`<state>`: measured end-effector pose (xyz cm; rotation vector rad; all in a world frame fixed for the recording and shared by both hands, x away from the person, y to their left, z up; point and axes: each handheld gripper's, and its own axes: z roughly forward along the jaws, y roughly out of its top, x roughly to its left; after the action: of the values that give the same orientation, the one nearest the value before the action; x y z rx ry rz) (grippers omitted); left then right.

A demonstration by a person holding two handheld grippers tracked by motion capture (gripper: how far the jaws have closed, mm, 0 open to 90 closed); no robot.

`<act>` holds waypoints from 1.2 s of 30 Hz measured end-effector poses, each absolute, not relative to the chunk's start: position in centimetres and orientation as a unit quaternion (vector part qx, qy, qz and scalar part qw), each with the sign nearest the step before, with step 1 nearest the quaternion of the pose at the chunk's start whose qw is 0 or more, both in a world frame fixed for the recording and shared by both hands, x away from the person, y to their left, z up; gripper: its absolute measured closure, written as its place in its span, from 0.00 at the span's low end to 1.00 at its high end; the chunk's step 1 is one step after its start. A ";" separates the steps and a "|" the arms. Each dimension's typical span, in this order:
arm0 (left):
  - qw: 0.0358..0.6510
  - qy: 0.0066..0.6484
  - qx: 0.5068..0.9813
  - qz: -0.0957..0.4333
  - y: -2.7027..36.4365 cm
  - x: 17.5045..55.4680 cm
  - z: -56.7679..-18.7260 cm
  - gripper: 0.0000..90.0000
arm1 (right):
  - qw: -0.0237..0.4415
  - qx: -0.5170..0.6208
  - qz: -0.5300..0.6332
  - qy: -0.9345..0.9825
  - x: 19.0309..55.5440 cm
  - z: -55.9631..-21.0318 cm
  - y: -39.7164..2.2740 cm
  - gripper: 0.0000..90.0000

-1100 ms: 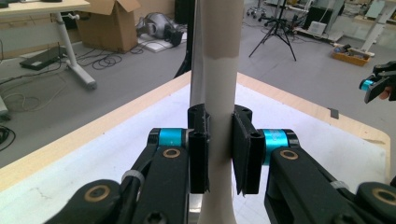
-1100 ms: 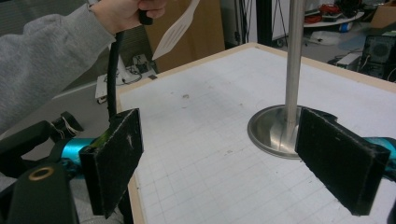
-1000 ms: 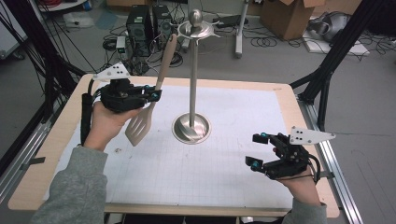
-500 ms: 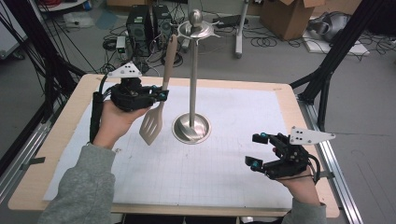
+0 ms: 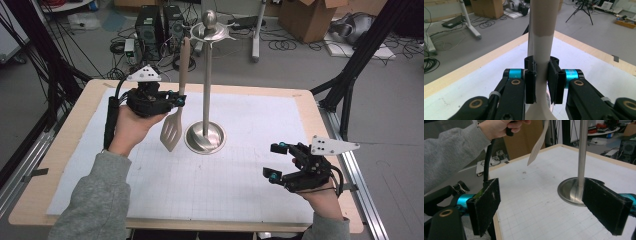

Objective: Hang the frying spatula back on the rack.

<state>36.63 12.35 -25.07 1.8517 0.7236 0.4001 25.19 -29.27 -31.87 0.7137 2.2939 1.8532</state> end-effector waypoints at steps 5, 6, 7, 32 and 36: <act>0.528 0.305 0.774 0.171 12.2 36.7 -25.2 0.86 | 0.052 0.237 0.609 0.755 25.2 -31.9 -29.3 0.16; 0.528 0.306 0.773 0.171 12.1 36.7 -25.2 0.86 | 0.052 0.237 0.609 0.755 25.2 -31.9 -29.3 0.16; 0.528 0.306 0.773 0.172 12.1 36.8 -25.2 0.86 | 0.054 0.235 0.610 0.755 25.2 -31.9 -29.3 0.16; 0.558 0.273 0.762 0.183 12.5 35.9 -25.1 0.32 | 0.054 0.236 0.608 0.756 25.1 -31.9 -29.2 0.16; 0.572 0.274 0.758 0.155 13.3 35.8 -25.4 0.19 | 0.052 0.236 0.605 0.759 25.2 -32.0 -29.1 0.16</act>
<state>35.81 13.33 -25.44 1.7775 0.6432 0.3633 25.23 -29.11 -31.98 0.7187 2.3067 1.8398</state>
